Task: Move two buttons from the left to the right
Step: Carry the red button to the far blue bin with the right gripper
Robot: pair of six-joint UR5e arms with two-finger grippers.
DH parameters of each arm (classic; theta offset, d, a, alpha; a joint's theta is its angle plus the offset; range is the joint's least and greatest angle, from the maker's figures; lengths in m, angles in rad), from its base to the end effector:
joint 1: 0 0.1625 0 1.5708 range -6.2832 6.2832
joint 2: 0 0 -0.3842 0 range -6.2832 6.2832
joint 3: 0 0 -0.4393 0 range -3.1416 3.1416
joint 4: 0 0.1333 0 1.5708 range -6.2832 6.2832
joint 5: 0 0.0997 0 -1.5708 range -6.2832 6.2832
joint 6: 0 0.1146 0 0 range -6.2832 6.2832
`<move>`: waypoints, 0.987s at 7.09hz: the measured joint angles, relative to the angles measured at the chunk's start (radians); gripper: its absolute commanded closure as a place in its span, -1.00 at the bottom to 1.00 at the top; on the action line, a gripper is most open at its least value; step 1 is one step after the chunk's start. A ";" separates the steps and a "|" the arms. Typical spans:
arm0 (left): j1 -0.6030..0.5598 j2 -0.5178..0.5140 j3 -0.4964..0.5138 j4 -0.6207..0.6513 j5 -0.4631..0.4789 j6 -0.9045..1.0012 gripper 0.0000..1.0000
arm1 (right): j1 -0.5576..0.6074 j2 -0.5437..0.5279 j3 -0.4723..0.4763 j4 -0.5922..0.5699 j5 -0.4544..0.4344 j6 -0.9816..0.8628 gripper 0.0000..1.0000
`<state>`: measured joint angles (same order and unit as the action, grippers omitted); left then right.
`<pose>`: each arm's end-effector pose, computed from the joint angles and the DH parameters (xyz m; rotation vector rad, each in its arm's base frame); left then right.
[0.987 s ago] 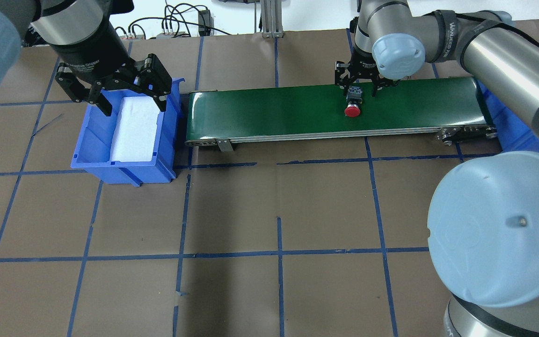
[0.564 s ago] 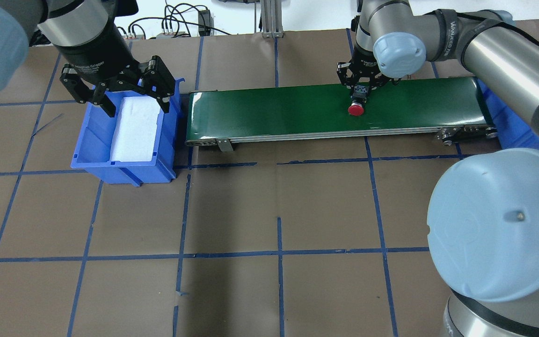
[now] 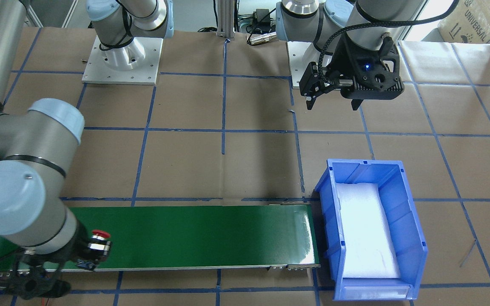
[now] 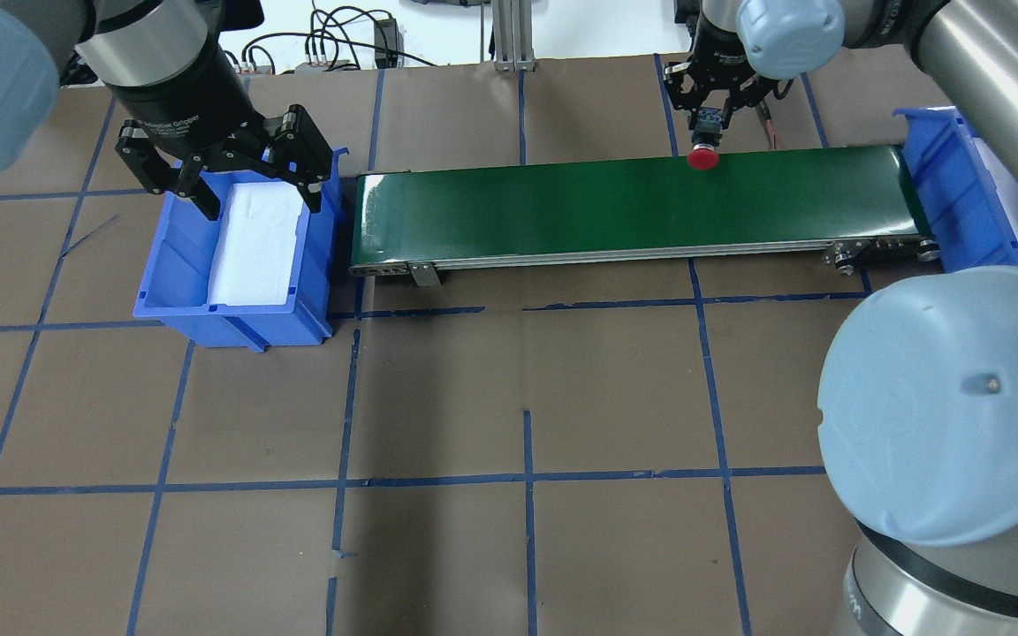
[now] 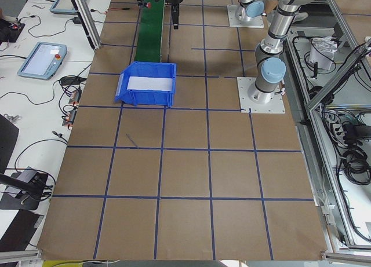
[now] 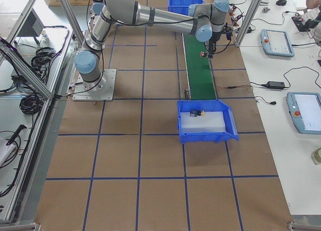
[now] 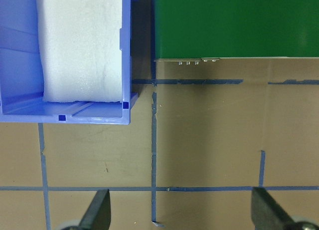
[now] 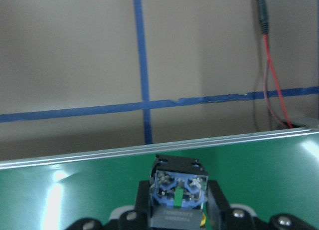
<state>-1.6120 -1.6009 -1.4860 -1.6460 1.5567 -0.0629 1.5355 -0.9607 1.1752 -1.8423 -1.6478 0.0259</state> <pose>-0.1574 -0.5415 0.4539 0.0342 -3.1282 -0.0332 0.0977 -0.7593 0.2755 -0.0971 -3.0616 0.0868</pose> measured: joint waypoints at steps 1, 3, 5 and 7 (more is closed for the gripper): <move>0.001 0.003 -0.001 0.000 0.001 0.000 -1.00 | -0.068 -0.005 -0.008 0.023 -0.014 -0.095 0.57; 0.003 0.005 -0.001 0.000 0.000 0.001 -1.00 | -0.217 -0.035 -0.021 0.048 -0.018 -0.319 0.59; 0.003 0.001 0.004 0.000 0.000 0.000 -1.00 | -0.372 -0.065 -0.053 0.081 -0.014 -0.545 0.60; 0.002 0.000 0.005 0.000 0.001 0.000 -1.00 | -0.505 -0.032 -0.069 0.080 0.004 -0.742 0.60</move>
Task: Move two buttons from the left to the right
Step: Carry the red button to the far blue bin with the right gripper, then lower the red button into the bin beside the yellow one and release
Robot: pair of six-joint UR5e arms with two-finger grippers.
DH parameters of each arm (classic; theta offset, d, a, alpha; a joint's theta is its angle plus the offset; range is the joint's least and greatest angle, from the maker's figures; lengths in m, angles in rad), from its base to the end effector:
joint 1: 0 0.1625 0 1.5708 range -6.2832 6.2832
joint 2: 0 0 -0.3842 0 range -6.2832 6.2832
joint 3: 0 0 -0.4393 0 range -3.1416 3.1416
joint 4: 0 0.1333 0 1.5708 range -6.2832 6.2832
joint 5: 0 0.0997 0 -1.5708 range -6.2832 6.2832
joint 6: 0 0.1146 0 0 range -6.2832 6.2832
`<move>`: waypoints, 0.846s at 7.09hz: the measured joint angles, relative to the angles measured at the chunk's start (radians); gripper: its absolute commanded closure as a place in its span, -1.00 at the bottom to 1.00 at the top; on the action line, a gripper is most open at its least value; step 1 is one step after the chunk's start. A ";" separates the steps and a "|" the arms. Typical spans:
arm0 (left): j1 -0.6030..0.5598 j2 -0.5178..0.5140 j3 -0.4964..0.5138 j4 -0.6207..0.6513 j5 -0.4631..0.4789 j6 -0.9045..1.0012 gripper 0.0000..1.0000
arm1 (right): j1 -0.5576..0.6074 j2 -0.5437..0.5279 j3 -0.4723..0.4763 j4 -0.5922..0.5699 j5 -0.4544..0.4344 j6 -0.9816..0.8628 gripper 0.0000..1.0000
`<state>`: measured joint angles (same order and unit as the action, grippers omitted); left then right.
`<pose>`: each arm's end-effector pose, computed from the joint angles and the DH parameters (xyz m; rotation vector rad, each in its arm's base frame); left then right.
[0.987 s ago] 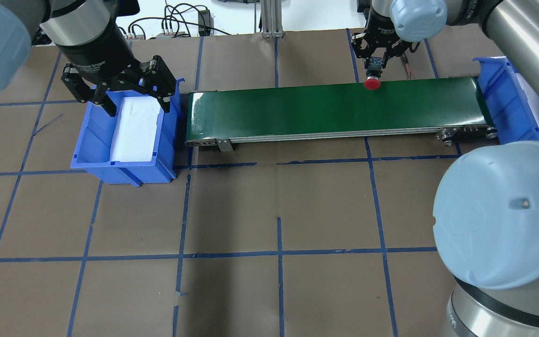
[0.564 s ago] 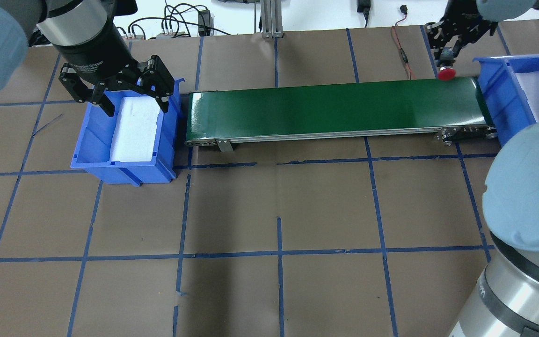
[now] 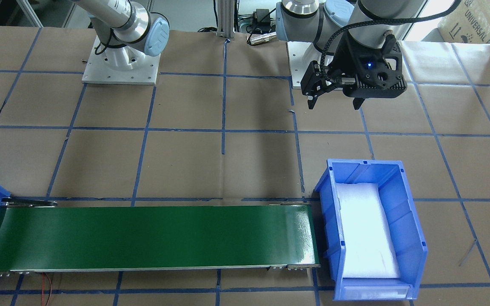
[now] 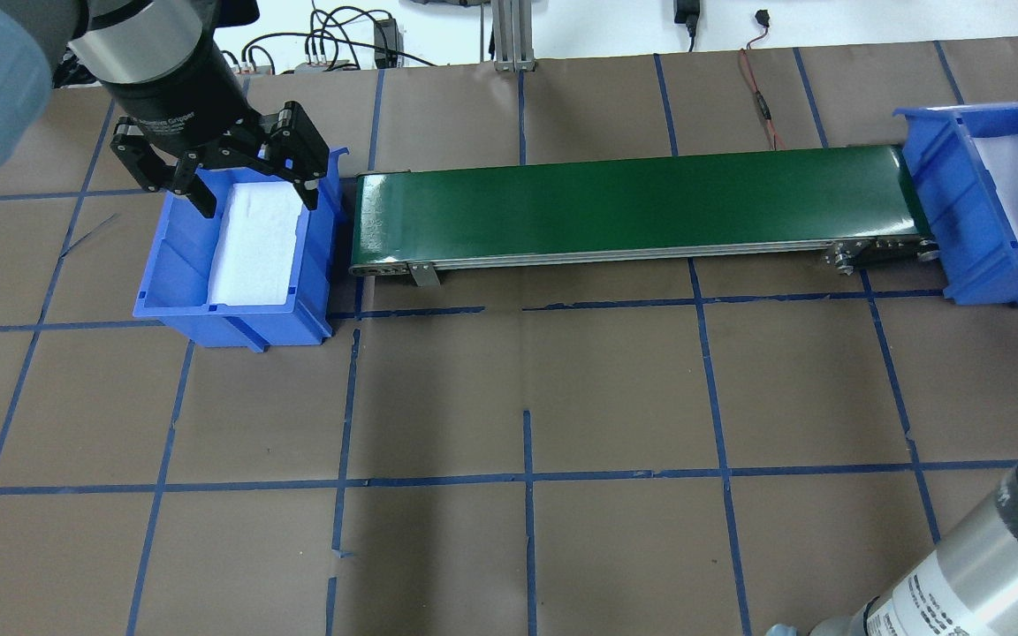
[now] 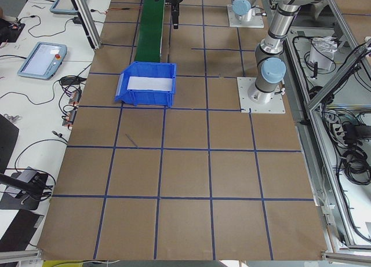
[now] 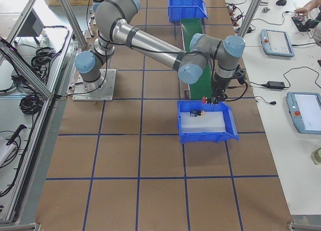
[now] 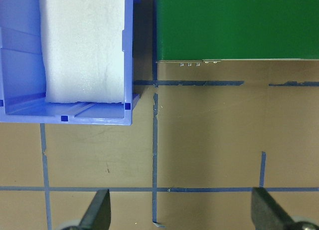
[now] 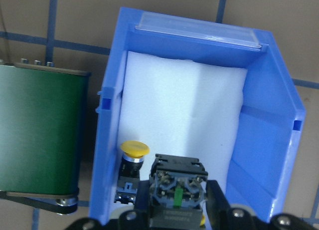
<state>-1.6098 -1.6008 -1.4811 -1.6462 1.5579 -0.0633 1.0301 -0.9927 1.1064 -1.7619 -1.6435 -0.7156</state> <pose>-0.1560 -0.5423 0.4566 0.0382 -3.1292 -0.0256 -0.2813 -0.7113 0.3282 0.2610 -3.0259 0.0302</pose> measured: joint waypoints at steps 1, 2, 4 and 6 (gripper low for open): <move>0.000 0.001 -0.001 0.000 0.000 0.000 -1.00 | -0.022 0.033 -0.004 -0.023 0.025 -0.039 0.58; 0.000 0.001 0.000 0.000 0.001 0.000 -1.00 | -0.028 0.063 -0.006 -0.039 0.044 -0.048 0.57; 0.001 -0.001 0.002 0.000 0.000 0.000 -1.00 | -0.026 0.114 -0.009 -0.061 0.056 -0.029 0.49; 0.002 0.000 0.003 0.000 0.003 0.000 -1.00 | -0.029 0.167 -0.014 -0.089 0.065 -0.026 0.26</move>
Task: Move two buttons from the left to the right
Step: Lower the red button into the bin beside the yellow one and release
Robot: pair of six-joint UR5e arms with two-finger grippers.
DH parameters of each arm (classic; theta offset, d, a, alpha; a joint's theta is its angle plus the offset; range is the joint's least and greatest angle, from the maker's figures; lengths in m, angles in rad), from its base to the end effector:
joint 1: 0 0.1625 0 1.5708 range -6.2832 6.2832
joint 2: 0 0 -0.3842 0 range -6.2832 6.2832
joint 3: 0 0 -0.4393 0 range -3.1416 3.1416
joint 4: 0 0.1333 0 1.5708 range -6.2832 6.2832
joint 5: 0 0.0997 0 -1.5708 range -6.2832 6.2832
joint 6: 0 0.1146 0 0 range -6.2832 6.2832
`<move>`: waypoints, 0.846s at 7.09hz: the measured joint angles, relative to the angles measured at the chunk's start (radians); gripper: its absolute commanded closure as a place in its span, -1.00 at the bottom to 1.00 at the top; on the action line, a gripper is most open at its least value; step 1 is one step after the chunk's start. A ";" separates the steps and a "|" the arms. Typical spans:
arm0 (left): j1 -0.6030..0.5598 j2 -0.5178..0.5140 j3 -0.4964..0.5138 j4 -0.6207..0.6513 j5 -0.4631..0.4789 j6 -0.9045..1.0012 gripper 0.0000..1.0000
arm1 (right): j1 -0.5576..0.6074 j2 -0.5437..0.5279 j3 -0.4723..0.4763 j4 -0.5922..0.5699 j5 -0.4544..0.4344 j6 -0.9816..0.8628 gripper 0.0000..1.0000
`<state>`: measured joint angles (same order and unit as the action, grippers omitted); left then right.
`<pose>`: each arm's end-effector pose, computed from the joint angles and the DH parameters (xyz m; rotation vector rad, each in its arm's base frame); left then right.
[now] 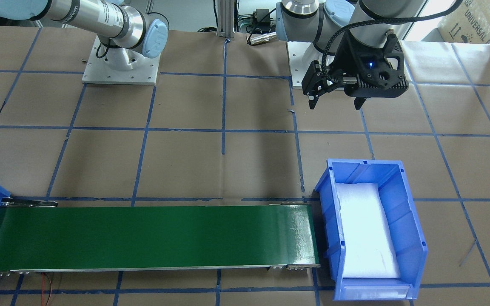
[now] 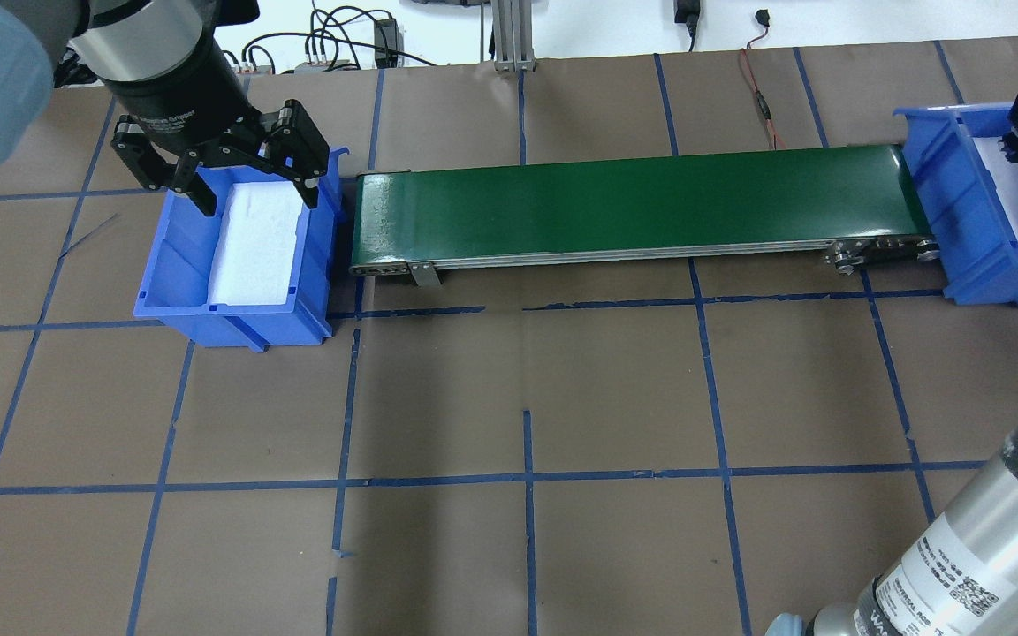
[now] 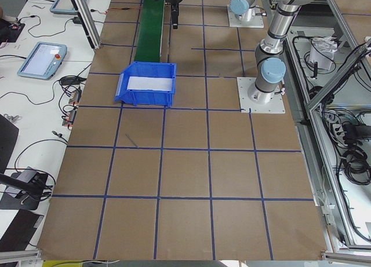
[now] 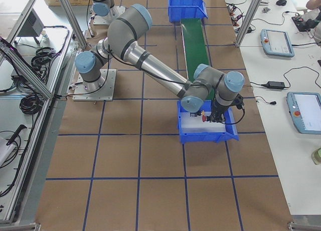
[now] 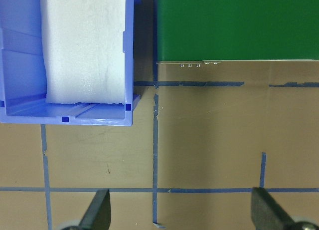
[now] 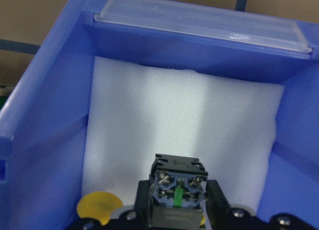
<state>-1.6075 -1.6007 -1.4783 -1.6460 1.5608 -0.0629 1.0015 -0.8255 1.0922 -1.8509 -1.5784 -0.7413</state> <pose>-0.1545 -0.5429 0.4582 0.0411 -3.1319 -0.0205 -0.3119 -0.7330 0.2158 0.2685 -3.1158 0.0094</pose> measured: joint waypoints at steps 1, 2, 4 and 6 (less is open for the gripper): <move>0.000 0.003 -0.002 0.000 0.002 0.000 -1.00 | -0.001 0.012 -0.001 -0.005 0.003 -0.003 -0.15; -0.001 0.009 -0.006 -0.001 0.003 0.000 -1.00 | -0.002 0.018 -0.001 -0.007 0.005 -0.007 -0.58; -0.002 0.013 -0.011 0.000 0.002 0.000 -1.00 | -0.003 0.014 -0.002 -0.006 0.004 -0.012 -0.81; 0.001 0.007 -0.009 0.000 -0.017 0.008 -1.00 | -0.001 -0.021 -0.007 0.017 0.002 -0.014 -0.84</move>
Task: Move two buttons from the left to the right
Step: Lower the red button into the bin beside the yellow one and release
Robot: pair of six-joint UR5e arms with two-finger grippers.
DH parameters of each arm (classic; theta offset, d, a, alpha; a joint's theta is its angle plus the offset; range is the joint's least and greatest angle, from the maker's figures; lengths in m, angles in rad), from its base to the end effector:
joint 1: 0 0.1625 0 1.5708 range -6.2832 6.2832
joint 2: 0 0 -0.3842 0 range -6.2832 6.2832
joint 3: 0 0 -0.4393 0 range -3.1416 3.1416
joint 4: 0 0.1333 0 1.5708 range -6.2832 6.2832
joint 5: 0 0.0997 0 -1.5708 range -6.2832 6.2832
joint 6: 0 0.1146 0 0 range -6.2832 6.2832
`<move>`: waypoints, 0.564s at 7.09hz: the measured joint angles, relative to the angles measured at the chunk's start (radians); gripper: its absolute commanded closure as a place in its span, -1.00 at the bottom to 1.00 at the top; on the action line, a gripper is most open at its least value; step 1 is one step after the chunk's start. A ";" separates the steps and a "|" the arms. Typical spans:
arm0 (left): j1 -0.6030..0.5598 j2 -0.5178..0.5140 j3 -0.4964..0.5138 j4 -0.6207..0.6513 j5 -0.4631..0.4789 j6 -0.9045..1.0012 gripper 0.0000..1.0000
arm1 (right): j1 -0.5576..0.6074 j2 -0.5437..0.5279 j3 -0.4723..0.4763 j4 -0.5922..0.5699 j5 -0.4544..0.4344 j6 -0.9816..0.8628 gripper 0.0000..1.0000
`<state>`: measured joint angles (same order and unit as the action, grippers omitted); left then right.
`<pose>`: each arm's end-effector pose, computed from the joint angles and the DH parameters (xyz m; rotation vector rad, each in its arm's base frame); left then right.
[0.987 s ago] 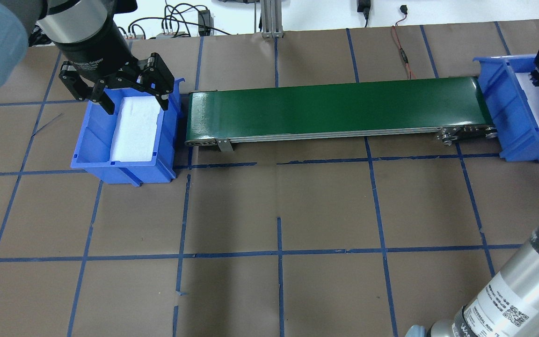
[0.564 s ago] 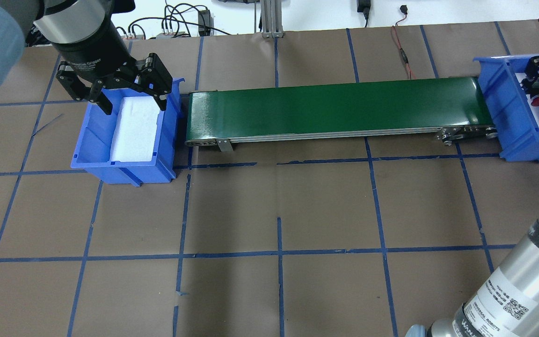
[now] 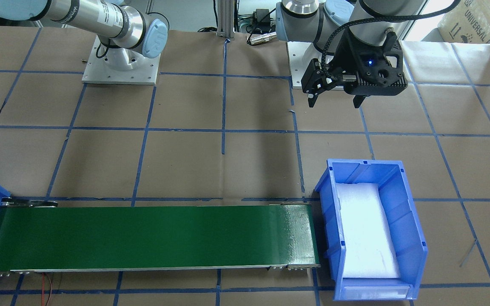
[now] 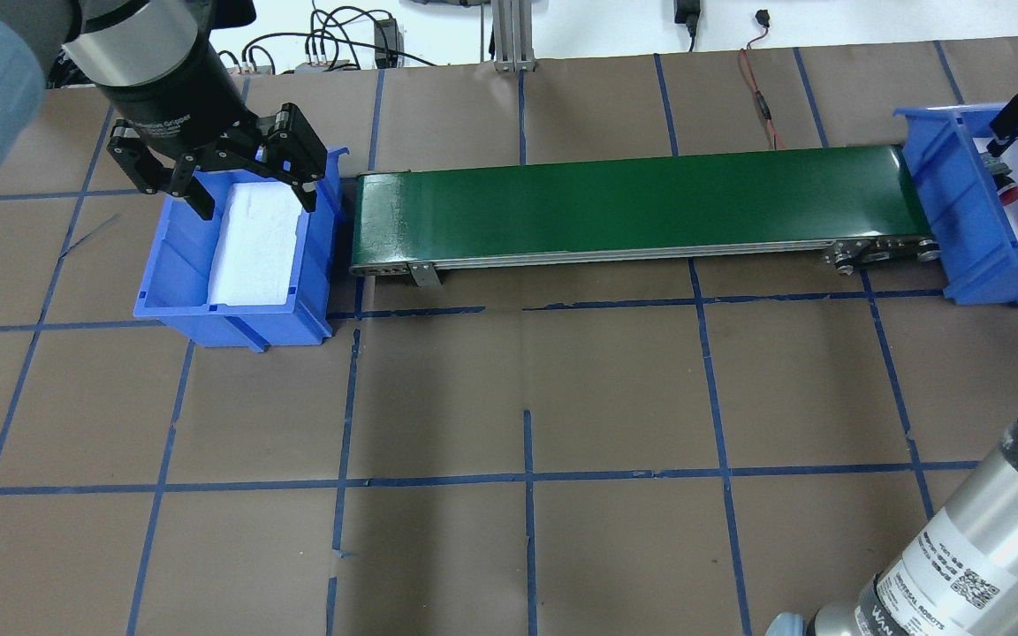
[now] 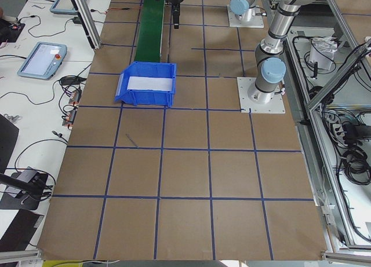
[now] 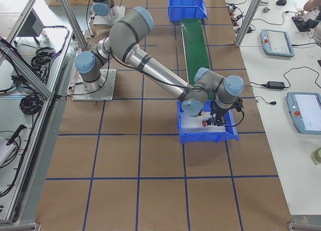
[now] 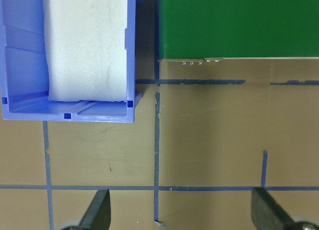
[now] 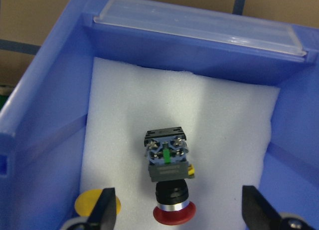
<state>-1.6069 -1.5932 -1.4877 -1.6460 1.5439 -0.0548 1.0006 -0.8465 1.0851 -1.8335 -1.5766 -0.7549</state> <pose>-0.1560 -0.5398 0.4573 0.0294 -3.1152 -0.0245 -0.3115 -0.7314 0.2343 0.2878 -3.1088 0.0241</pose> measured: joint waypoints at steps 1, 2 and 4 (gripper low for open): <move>-0.003 -0.008 0.002 0.000 -0.011 0.003 -1.00 | 0.008 -0.036 -0.003 0.038 -0.001 0.003 -0.84; -0.005 -0.013 0.006 0.001 -0.013 0.004 -1.00 | 0.031 -0.089 -0.004 0.105 -0.004 0.020 -0.85; -0.006 -0.016 0.011 0.001 -0.013 0.002 -1.00 | 0.131 -0.223 0.009 0.289 -0.011 0.124 -0.85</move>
<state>-1.6125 -1.6092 -1.4764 -1.6454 1.5313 -0.0528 1.1314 -1.0692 1.0936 -1.5442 -1.5871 -0.6308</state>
